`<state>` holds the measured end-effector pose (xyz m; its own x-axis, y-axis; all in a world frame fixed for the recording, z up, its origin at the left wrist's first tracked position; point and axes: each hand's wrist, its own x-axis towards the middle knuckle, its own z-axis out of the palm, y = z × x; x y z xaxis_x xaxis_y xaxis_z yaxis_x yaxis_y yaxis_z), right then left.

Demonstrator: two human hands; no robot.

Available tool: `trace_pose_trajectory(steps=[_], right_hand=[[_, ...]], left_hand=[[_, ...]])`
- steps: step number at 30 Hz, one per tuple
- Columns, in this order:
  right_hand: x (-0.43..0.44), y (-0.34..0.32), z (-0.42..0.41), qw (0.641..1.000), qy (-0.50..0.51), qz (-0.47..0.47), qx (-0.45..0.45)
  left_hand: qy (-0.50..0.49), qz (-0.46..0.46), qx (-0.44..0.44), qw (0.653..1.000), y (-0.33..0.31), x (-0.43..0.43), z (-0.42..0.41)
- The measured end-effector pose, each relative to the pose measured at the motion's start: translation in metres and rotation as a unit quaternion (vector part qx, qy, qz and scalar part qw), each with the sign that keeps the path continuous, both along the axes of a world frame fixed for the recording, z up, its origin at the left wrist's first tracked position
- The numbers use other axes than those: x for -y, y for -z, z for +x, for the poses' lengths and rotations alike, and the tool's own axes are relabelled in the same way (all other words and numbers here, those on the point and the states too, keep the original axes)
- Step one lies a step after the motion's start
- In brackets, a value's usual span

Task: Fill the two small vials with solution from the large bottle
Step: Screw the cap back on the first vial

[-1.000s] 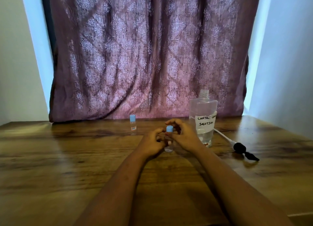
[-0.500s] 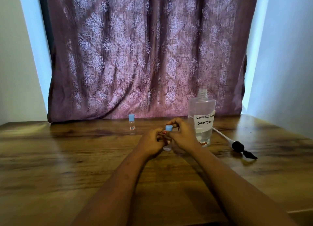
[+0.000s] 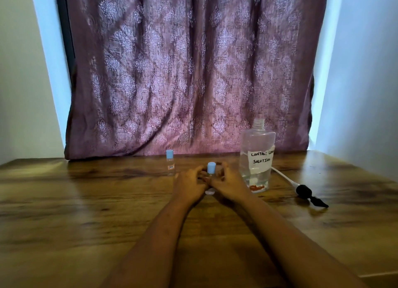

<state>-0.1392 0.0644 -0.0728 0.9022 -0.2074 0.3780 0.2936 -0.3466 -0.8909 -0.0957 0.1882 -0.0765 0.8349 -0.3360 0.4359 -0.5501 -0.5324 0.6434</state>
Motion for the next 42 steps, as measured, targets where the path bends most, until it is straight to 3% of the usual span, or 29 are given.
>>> trace_pose_trajectory(steps=[3,7,11,14,23,29,31,33,35,36,39,42], right_hand=[[-0.003,0.004,0.005,0.999,-0.021,0.009,-0.022],[-0.003,0.002,0.020,0.999,0.041,0.017,-0.032],[0.005,-0.012,0.054,0.981,0.122,-0.138,-0.056],[0.005,-0.022,0.082,0.981,0.122,-0.130,-0.070],[0.012,-0.007,0.121,0.976,0.156,-0.116,-0.097],[0.006,-0.009,0.120,0.977,0.153,-0.056,-0.137],[-0.003,-0.016,0.117,0.969,0.195,-0.120,-0.098],[-0.016,-0.026,0.113,0.944,0.233,-0.235,0.013],[-0.036,-0.037,0.113,0.929,0.194,-0.300,0.095],[-0.047,-0.041,0.117,0.933,0.145,-0.314,0.094],[-0.074,-0.033,0.133,0.932,0.028,-0.360,0.021],[-0.082,-0.020,0.142,0.931,0.007,-0.364,-0.006]], left_hand=[[-0.005,-0.038,-0.026,0.999,0.002,-0.001,0.003],[0.016,-0.088,-0.056,0.994,0.005,-0.006,0.025],[-0.092,-0.176,-0.041,0.979,0.004,-0.025,0.045],[-0.178,-0.261,-0.051,0.947,0.006,-0.033,0.055],[-0.245,-0.249,-0.054,0.936,0.007,-0.030,0.067],[-0.272,-0.264,-0.065,0.923,0.007,-0.031,0.068],[-0.276,-0.269,-0.061,0.921,0.007,-0.032,0.069],[-0.277,-0.274,-0.068,0.918,0.008,-0.033,0.071],[-0.284,-0.270,-0.071,0.917,0.008,-0.035,0.071],[-0.285,-0.268,-0.071,0.917,0.007,-0.036,0.071],[-0.280,-0.261,-0.062,0.922,0.006,-0.037,0.072],[-0.270,-0.247,-0.067,0.928,0.005,-0.036,0.072]])
